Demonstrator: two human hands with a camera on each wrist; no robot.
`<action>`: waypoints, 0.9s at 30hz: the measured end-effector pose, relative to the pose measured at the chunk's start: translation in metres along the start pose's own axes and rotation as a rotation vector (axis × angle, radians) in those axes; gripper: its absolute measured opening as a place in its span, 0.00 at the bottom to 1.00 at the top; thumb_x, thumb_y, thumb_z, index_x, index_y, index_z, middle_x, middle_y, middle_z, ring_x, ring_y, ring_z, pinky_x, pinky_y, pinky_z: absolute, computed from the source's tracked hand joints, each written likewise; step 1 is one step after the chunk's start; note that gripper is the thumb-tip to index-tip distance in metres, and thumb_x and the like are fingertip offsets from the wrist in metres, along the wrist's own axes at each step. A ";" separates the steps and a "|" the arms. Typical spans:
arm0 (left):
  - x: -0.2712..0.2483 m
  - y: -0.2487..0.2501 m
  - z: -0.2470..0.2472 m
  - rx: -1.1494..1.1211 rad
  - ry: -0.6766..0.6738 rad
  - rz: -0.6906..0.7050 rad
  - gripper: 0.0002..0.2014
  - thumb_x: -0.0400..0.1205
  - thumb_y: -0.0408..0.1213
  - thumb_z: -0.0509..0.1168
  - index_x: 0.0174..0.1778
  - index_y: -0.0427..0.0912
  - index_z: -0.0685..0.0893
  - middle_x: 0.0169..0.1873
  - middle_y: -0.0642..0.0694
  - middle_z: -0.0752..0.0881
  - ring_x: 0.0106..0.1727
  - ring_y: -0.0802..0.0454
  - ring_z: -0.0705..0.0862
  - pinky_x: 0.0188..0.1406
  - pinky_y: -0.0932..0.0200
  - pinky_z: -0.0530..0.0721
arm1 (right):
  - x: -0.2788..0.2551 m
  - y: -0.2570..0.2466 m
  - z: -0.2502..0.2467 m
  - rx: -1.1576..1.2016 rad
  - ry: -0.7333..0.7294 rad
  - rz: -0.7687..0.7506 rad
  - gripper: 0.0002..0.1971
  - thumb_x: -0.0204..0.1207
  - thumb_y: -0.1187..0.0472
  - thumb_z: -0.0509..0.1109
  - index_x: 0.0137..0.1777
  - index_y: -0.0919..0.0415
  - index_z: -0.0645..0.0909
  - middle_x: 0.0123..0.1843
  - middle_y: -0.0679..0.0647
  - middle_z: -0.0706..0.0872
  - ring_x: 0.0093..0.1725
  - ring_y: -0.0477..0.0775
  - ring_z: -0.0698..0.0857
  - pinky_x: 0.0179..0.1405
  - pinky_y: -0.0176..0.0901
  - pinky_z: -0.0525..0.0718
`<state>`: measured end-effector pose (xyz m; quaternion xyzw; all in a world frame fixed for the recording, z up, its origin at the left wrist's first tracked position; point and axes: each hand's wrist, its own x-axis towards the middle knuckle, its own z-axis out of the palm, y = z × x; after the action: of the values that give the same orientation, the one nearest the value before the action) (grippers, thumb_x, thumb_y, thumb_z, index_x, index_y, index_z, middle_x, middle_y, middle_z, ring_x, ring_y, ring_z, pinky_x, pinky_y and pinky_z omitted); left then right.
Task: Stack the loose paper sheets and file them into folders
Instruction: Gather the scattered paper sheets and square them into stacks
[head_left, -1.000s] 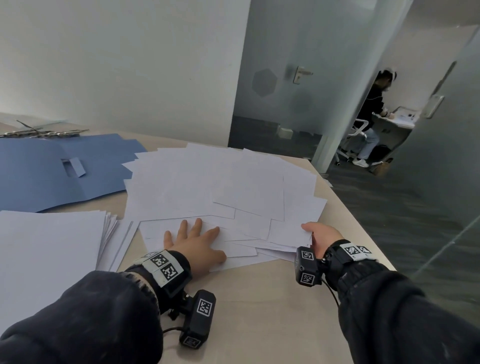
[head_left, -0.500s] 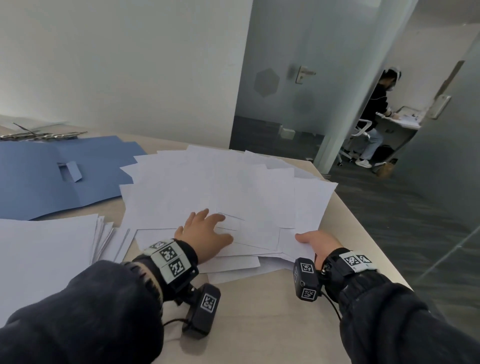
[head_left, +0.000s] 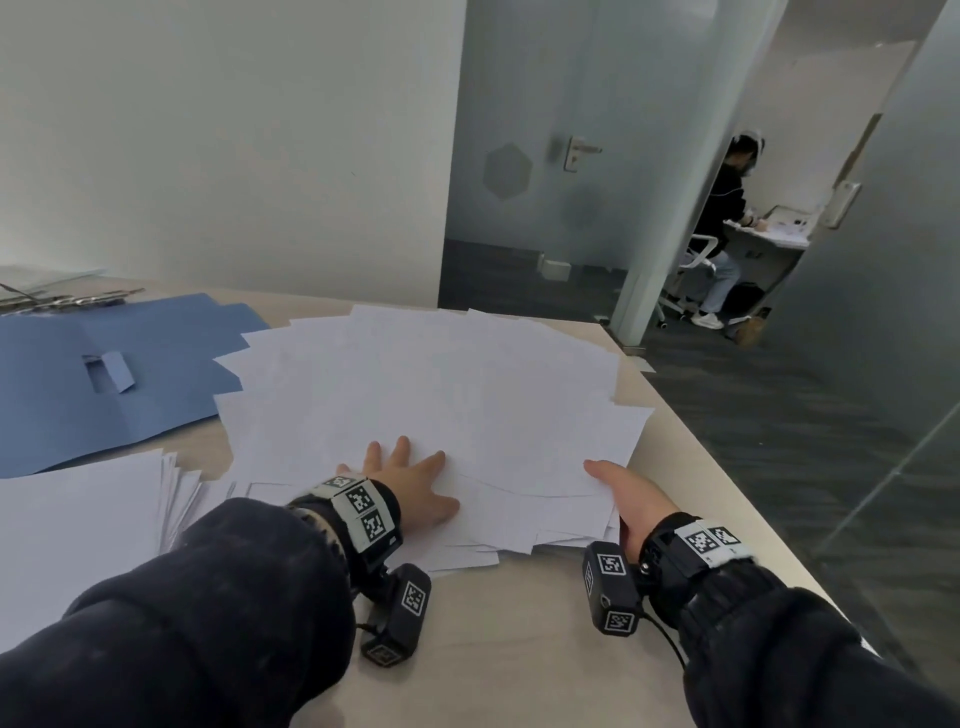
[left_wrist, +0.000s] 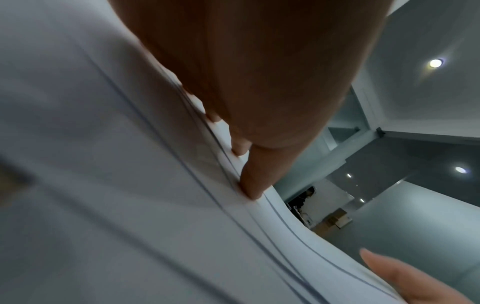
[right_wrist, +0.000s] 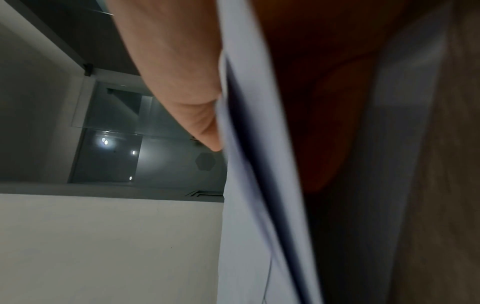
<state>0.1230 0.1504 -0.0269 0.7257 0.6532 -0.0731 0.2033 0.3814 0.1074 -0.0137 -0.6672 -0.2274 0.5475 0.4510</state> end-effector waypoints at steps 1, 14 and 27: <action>-0.005 0.003 0.001 0.013 -0.008 0.022 0.39 0.79 0.66 0.56 0.86 0.72 0.47 0.90 0.53 0.39 0.89 0.38 0.36 0.82 0.23 0.43 | -0.002 -0.001 0.001 -0.002 0.006 -0.001 0.13 0.81 0.55 0.73 0.58 0.65 0.85 0.50 0.65 0.93 0.48 0.68 0.92 0.57 0.65 0.88; -0.044 0.007 0.013 -0.153 0.158 0.145 0.42 0.82 0.64 0.62 0.89 0.60 0.48 0.90 0.47 0.45 0.90 0.43 0.47 0.88 0.39 0.53 | -0.015 0.011 -0.027 -0.198 0.023 0.039 0.15 0.79 0.75 0.69 0.63 0.80 0.80 0.54 0.74 0.87 0.49 0.72 0.87 0.58 0.68 0.84; -0.063 0.011 0.031 0.007 0.021 0.159 0.47 0.76 0.69 0.59 0.89 0.59 0.49 0.90 0.49 0.45 0.90 0.41 0.43 0.87 0.37 0.52 | -0.041 0.020 -0.044 -0.128 0.030 0.035 0.07 0.83 0.61 0.69 0.50 0.66 0.81 0.37 0.63 0.88 0.33 0.63 0.85 0.34 0.47 0.81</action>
<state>0.1299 0.0795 -0.0297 0.7766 0.5954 -0.0517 0.1990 0.4066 0.0495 -0.0093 -0.7067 -0.2435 0.5296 0.4010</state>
